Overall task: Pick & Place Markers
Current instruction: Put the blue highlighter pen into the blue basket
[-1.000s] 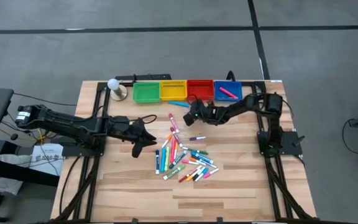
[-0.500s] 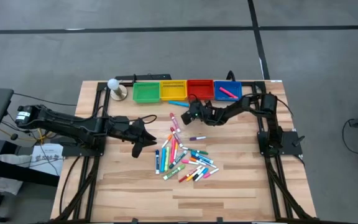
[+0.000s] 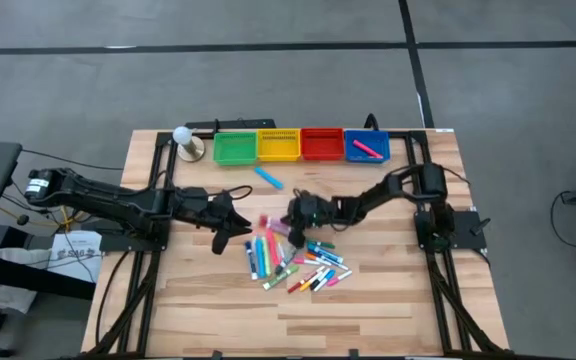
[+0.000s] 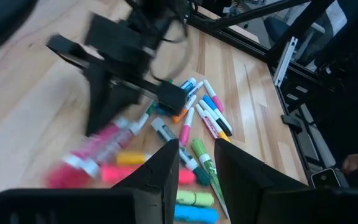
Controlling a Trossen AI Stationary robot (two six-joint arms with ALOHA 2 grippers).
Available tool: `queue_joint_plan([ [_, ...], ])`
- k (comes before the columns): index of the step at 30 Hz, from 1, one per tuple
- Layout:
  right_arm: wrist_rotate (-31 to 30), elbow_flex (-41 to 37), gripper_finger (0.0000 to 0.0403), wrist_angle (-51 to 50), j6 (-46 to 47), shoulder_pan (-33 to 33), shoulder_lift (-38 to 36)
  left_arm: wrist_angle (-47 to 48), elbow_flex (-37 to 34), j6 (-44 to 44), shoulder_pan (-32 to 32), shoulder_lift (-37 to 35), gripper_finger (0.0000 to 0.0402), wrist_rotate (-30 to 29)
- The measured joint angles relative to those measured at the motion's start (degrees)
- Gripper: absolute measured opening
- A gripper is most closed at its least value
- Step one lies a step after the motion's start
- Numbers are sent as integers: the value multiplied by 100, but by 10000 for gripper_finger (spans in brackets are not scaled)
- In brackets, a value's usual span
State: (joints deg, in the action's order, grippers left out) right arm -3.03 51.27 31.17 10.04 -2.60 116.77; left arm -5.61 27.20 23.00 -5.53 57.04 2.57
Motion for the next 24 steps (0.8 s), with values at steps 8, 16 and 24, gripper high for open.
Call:
queue_joint_plan([
  [8,-1580,299,0,58,-407,242,-414,0,0,1,-137,0,102,0],
  [16,-1542,1294,0,-1356,-689,-494,-185,-2,0,39,-136,0,102,-2],
  [24,-934,2148,0,-1836,-1051,-611,222,50,0,-4,-137,0,102,-417],
])
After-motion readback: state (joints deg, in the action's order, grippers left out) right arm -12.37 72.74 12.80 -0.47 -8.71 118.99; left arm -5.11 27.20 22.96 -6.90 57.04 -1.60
